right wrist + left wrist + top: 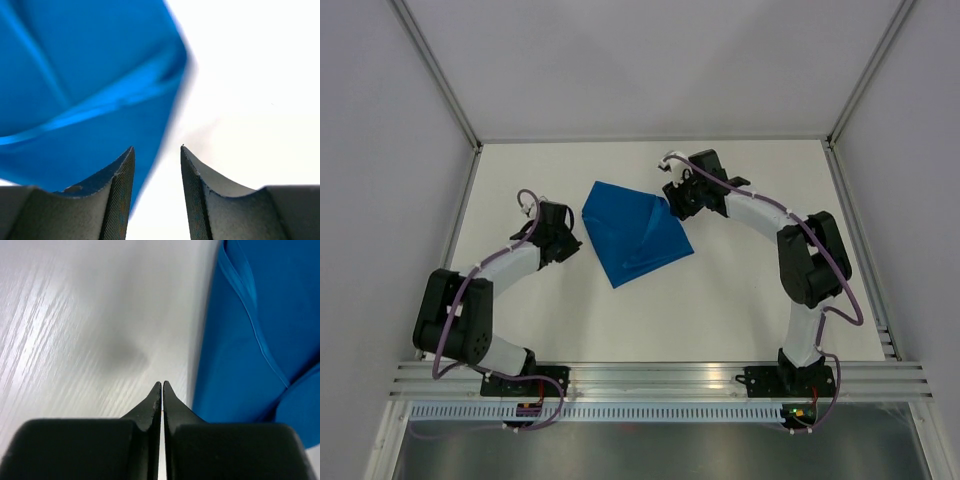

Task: Fold the napkin, place the utensils inside, and roll it up
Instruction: Fold the napkin

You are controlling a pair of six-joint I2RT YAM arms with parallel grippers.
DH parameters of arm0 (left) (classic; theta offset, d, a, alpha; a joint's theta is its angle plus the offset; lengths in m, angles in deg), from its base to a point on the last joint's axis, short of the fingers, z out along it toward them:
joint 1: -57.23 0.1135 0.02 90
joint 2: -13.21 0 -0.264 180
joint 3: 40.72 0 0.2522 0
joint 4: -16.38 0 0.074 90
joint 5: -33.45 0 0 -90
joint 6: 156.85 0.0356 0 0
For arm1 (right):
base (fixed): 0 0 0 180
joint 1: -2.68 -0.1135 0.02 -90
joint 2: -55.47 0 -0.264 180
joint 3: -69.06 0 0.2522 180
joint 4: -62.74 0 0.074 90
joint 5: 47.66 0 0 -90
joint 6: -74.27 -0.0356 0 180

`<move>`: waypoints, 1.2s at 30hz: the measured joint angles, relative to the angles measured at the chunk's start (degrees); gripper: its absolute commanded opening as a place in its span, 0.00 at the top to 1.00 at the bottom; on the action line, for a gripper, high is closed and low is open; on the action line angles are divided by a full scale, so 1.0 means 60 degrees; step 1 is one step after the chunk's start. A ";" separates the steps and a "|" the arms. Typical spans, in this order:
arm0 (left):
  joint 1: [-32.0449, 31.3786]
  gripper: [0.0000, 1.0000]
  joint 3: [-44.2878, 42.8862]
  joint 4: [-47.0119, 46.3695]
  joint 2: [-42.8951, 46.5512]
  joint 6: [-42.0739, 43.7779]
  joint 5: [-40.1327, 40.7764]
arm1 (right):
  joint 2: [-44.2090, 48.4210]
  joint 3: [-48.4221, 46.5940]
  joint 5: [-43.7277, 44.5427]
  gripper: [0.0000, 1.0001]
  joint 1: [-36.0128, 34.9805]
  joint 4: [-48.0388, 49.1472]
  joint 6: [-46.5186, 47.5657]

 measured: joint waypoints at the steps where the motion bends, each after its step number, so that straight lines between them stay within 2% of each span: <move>1: 0.0044 0.98 -0.0146 0.0000 -0.0280 -0.0007 0.0018 | 0.0000 -0.0007 0.0175 0.55 0.0168 0.0004 -0.0007; 11: 0.0120 0.98 -0.1985 -0.0007 -0.2743 -0.0011 0.0058 | 0.0000 0.1002 0.1162 0.68 0.0455 -0.0208 0.0168; 26: 0.0127 0.98 -0.3169 -0.0091 -0.3858 0.0062 -0.0211 | 0.0076 0.1883 0.0973 0.72 0.0390 -0.0211 0.0495; 36: 0.0131 0.98 -0.4065 -0.0062 -0.4557 0.0401 -0.0637 | 0.0714 0.2641 0.0721 0.75 -0.0168 -0.0379 0.0648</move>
